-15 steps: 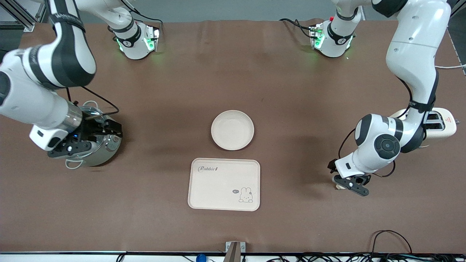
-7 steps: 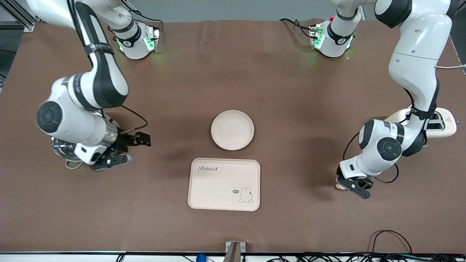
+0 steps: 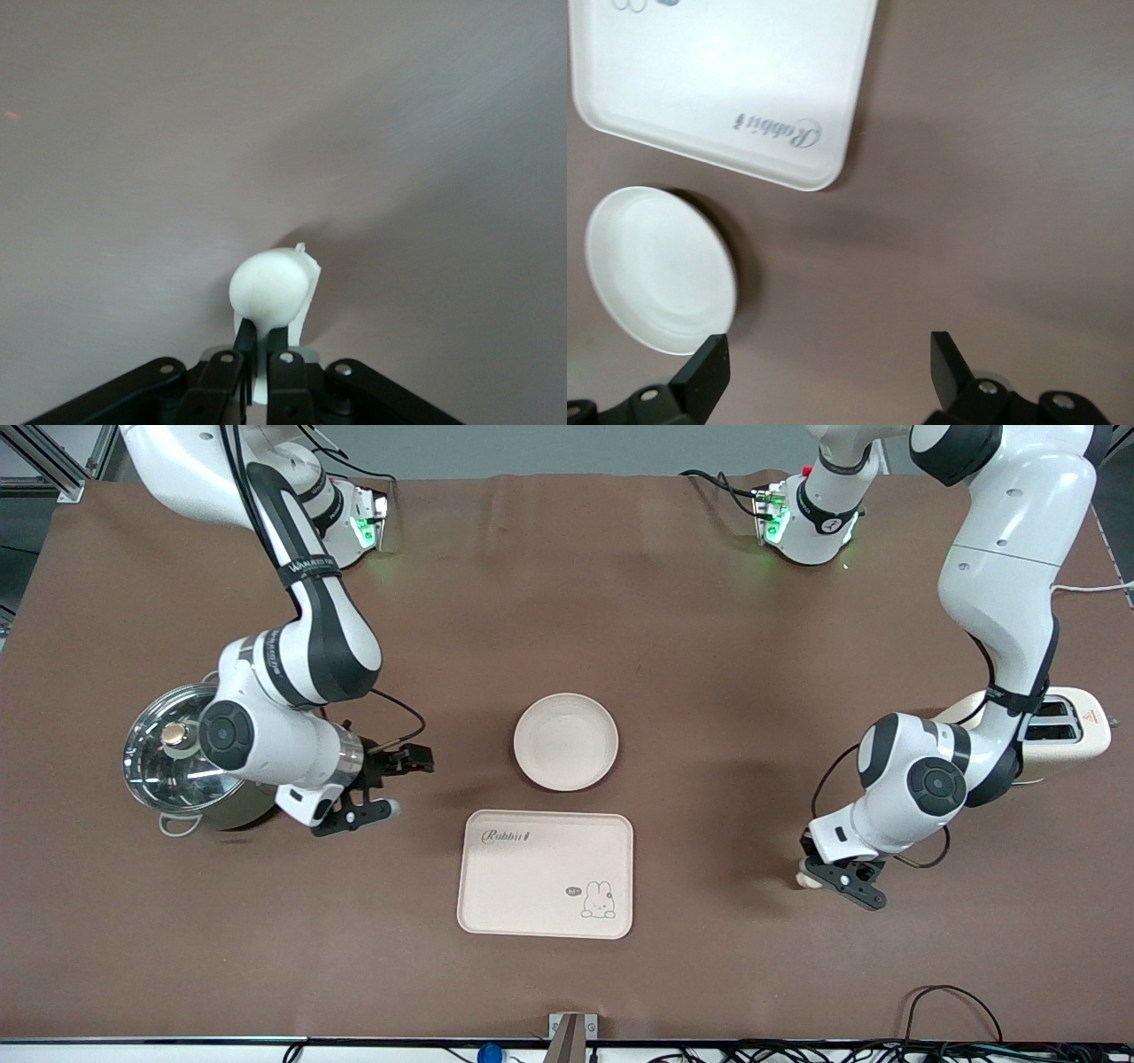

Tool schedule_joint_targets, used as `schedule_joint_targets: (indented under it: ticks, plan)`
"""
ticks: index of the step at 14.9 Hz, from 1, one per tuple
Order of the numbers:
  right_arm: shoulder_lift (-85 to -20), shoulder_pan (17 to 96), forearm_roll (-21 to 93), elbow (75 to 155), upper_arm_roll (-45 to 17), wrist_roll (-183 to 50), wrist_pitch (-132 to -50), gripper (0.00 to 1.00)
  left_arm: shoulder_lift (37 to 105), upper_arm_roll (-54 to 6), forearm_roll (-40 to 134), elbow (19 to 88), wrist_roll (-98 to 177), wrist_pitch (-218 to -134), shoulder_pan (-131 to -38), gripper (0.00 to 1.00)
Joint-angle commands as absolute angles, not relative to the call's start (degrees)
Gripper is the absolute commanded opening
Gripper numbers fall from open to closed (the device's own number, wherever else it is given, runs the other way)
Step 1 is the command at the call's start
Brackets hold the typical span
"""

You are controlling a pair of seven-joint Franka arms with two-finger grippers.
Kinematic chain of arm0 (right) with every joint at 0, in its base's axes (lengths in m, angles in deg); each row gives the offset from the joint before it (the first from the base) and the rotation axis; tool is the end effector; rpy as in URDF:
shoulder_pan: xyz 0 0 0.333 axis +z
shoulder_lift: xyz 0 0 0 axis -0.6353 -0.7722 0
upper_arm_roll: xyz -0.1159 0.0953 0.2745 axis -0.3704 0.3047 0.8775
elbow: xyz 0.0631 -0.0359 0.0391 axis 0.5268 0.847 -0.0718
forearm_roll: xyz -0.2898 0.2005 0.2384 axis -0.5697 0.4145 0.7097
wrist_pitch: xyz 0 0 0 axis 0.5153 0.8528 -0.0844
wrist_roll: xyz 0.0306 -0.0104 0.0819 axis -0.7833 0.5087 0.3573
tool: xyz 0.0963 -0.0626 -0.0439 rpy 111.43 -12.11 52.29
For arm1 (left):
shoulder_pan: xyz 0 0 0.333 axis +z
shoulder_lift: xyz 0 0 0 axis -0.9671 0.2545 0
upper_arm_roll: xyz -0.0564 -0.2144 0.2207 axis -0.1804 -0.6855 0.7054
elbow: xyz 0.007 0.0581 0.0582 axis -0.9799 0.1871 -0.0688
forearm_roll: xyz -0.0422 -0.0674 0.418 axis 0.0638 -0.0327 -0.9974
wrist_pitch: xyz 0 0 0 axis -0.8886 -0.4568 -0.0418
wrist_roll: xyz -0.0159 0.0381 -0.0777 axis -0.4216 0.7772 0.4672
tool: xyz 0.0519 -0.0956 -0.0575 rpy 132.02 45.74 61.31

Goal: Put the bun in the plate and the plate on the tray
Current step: 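Carry the bun over the plate while the right gripper grips the plate rim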

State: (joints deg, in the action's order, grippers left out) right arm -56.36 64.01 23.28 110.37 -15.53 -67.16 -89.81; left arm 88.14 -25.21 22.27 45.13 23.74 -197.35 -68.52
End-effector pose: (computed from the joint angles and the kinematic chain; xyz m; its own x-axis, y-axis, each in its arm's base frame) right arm 0.6465 0.2462 0.2943 0.9683 0.2159 -0.1258 0.1684 -0.9357 -0.3100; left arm 0.7212 -0.1316 0.1822 0.8771 -0.4623 0.1306 -0.4669 -0.8843 0.0053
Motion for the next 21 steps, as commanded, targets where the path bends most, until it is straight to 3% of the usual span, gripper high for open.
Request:
schedule_joint_targets:
  ticks: [1,4,10,12,13,14,21]
  plan:
    - [-58.27,64.66,26.82,109.94,-14.94,-66.56,-89.76,1.0,83.21,-31.38,24.1,45.34,42.6,-187.67,-69.19,0.05]
    - [-60.56,66.68,27.17,109.94,-14.76,-66.47,-89.94,0.91,83.02,-39.47,24.01,44.9,67.47,-183.77,-71.9,0.06]
    - [-63.46,70.02,32.44,110.12,-14.58,-66.47,-90.9,0.85,85.83,-39.76,23.4,43.93,101.89,-189.63,-87.28,0.08]
    - [-64.6,70.47,33.76,110.12,-14.49,-66.47,-91.52,0.8,87.32,-39.67,23.31,44.11,106.21,-191.41,-89.05,0.23]
    - [-64.95,70.73,34.29,110.12,-14.49,-66.47,-91.61,0.78,87.76,-39.58,23.31,44.11,107.27,-191.85,-89.67,0.53]
    - [-65.39,70.91,34.73,110.12,-14.23,-66.47,-92.22,0.76,88.03,-39.58,22.96,44.11,107.72,-192.55,-89.67,0.99]
    - [-68.38,72.31,37.11,110.12,-11.68,-66.47,-98.19,0.59,88.21,-39.58,21.29,44.11,111.24,-193.0,-90.55,1.0]
